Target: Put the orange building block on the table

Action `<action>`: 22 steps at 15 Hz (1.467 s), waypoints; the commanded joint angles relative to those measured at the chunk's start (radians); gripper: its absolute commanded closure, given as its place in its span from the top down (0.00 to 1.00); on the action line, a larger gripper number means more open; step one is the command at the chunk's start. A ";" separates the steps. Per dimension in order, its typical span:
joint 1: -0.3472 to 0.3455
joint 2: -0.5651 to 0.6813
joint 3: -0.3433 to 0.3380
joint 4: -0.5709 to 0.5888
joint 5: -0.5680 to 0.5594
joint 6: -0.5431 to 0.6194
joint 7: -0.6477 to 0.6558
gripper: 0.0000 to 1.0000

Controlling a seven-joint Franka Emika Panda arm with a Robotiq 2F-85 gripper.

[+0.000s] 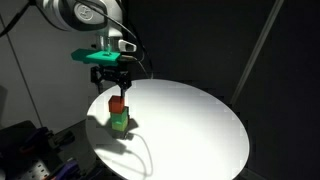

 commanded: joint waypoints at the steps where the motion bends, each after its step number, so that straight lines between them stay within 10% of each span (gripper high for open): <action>1: 0.000 0.007 -0.020 0.001 -0.035 0.040 -0.036 1.00; 22: 0.017 0.058 -0.032 0.007 -0.027 0.077 -0.061 1.00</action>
